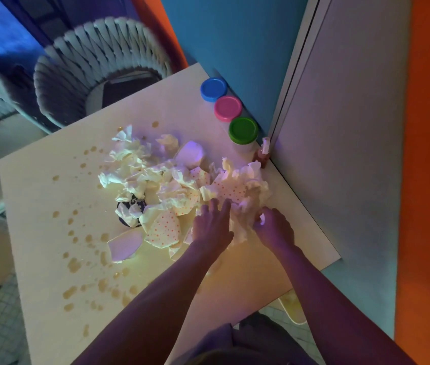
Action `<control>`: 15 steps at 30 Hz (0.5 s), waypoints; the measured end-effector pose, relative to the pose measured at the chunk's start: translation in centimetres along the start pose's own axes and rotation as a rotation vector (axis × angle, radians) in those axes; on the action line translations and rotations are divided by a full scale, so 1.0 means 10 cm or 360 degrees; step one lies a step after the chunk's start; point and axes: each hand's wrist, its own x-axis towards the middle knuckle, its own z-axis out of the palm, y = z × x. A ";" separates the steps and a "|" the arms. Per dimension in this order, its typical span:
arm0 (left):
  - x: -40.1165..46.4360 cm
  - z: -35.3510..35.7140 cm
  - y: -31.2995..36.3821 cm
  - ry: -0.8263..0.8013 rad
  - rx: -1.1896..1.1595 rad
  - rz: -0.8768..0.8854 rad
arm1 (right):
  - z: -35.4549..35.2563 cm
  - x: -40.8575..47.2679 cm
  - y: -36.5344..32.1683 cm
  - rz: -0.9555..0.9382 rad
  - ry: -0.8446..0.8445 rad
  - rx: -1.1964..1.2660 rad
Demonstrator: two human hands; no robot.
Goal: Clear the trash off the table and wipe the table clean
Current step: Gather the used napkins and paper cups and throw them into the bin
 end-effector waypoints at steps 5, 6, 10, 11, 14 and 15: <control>0.03 0.09 -0.02 0.0049 0.0115 -0.0031 | 0.01 -0.09 0.10 0.0023 -0.0019 0.0171; 0.03 0.09 -0.04 0.0056 0.0122 -0.0038 | 0.01 -0.10 0.10 0.0015 -0.0021 0.0190; 0.03 0.04 -0.06 0.0057 0.0103 -0.0022 | -0.01 -0.14 0.12 0.0019 -0.0018 0.0303; 0.02 0.03 -0.07 0.0064 0.0084 -0.0017 | -0.01 -0.15 0.12 0.0025 -0.0015 0.0332; -0.01 -0.03 -0.08 0.0073 0.0027 -0.0002 | -0.04 -0.18 0.10 0.0008 0.0007 0.0396; -0.03 -0.05 -0.08 0.0065 0.0004 -0.0002 | -0.05 -0.18 0.09 0.0004 0.0027 0.0427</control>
